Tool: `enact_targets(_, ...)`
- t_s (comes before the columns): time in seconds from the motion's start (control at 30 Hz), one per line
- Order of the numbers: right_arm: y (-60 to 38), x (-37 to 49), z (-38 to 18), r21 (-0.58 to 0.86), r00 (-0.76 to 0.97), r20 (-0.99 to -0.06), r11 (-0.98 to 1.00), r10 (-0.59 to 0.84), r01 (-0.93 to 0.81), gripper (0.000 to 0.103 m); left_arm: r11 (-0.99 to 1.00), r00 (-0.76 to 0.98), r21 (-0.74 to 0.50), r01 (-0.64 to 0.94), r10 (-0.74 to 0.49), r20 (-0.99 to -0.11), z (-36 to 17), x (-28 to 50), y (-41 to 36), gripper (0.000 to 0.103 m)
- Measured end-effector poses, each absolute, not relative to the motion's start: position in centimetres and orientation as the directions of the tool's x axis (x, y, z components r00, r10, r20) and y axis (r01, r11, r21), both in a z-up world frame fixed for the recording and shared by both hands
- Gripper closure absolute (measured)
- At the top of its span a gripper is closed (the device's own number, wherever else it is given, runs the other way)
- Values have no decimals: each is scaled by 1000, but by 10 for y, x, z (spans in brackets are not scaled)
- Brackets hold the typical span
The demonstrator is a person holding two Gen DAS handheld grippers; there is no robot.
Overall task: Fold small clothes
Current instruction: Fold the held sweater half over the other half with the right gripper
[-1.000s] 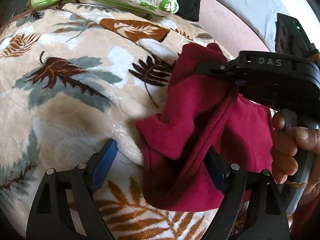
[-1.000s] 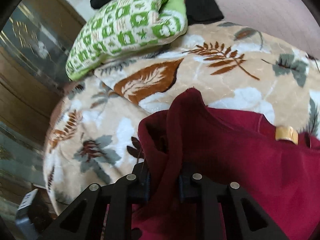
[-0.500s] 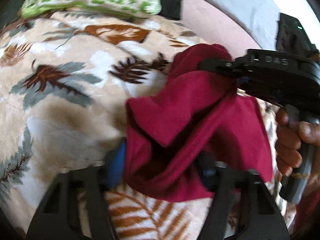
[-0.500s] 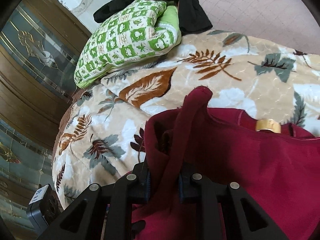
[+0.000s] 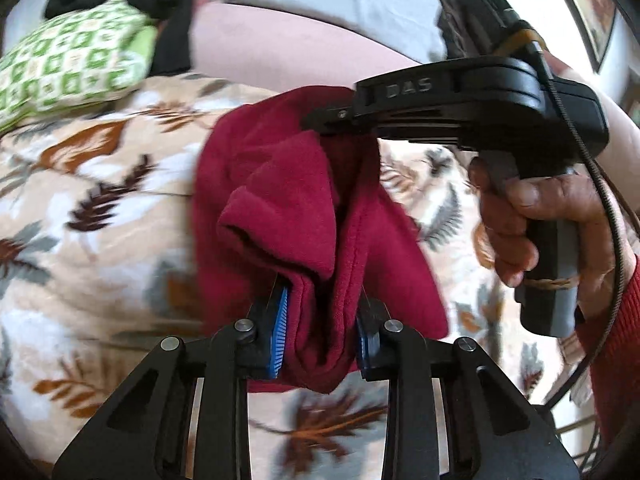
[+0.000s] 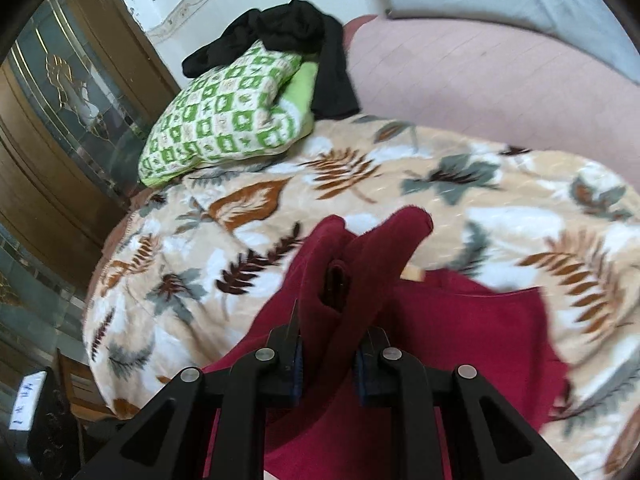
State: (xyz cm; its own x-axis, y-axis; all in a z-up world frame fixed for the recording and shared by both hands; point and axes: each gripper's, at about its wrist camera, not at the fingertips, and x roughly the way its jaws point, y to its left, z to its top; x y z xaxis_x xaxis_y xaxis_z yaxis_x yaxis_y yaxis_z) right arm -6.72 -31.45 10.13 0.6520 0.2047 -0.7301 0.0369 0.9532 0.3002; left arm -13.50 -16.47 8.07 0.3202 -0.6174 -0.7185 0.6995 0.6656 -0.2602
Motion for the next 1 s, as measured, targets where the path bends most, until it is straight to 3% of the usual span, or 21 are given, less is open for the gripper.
enact_targets(0.23, -378, -99, 74, 175, 614, -788, 972, 44, 154, 86, 583, 203, -282, 762, -629, -750, 52, -156, -232, 77)
enact_targets(0.33, -405, -101, 37, 191, 567, -824, 950, 18, 248, 86, 570, 195, -214, 794, -571, -797, 37, -166, -255, 77)
enact_targets(0.37, -416, -102, 23, 217, 548, -836, 933, 26, 286, 84, 563, 187, -197, 803, -552, -813, 36, -168, -258, 77)
enact_targets(0.43, -430, -111, 13, 240, 540, -842, 900, 6, 364, 66, 540, 151, -220, 812, -559, -816, 45, -169, -251, 75)
enact_targets(0.6, -444, -163, 35, 425, 649, -754, 830, 103, 362, 58, 548, 203, -211, 809, -598, -775, 79, -156, -205, 61)
enact_targets(0.77, -404, -193, 52, 525, 702, -676, 815, 225, 245, 56, 665, 332, -116, 738, -508, -795, 66, -131, -181, 61)
enact_targets(1.0, -361, -194, 34, 580, 669, -663, 796, 336, 175, 56, 685, 319, -92, 722, -449, -834, 29, -130, -183, 61)
